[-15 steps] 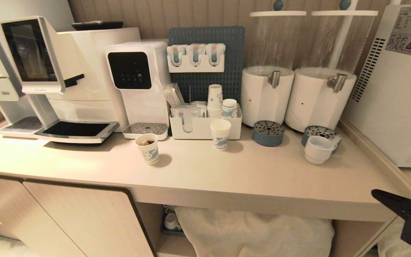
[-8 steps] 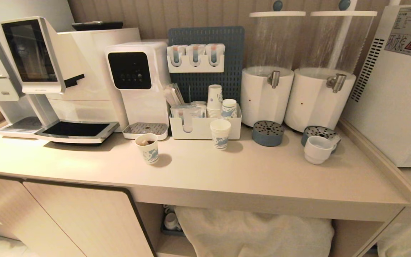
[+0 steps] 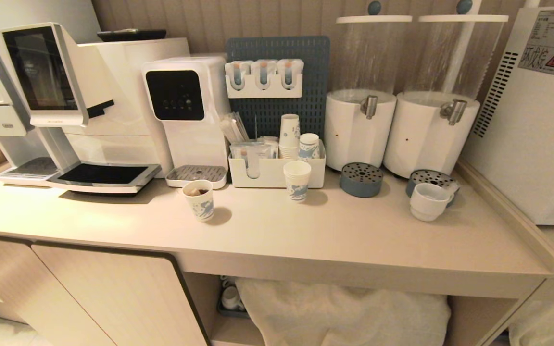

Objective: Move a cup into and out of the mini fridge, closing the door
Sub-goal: Close the freezer door

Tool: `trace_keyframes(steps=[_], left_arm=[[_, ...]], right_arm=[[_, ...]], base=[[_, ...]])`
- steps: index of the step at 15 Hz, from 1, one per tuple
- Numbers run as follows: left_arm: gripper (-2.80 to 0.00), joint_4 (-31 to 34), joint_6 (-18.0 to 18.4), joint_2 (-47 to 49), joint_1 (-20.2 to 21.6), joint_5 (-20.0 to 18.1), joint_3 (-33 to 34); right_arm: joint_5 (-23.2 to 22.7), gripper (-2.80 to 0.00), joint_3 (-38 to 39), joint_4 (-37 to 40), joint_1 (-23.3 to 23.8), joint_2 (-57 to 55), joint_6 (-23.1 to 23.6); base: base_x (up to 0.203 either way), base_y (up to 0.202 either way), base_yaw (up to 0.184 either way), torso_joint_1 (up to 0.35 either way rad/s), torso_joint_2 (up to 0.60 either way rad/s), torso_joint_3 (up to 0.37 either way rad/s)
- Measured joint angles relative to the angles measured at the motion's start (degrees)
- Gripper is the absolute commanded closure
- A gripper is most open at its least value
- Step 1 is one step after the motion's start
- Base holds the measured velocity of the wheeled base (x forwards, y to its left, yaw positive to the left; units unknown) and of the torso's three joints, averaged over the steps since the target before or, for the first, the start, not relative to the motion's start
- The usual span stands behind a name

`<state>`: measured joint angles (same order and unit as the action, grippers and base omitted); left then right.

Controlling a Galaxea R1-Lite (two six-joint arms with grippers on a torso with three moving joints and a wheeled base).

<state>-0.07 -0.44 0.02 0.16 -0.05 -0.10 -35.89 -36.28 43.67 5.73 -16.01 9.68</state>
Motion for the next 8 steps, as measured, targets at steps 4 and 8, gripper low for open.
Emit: trace_keyframes(steps=[4, 8], left_arm=[[0.00, 0.02, 0.00, 0.00, 0.00, 0.05, 0.00], [0.00, -0.01, 0.02, -0.01, 0.00, -0.01, 0.00]], right_arm=[[-12.56, 0.00, -7.99, 13.64, -0.43, 0.41, 0.84], [-12.47, 0.00, -8.91, 13.94, -6.87, 2.02, -0.35]], base=[[0.000, 0.000, 0.000, 0.000, 0.00, 0.000], [0.000, 0.000, 0.000, 0.000, 0.00, 0.000]])
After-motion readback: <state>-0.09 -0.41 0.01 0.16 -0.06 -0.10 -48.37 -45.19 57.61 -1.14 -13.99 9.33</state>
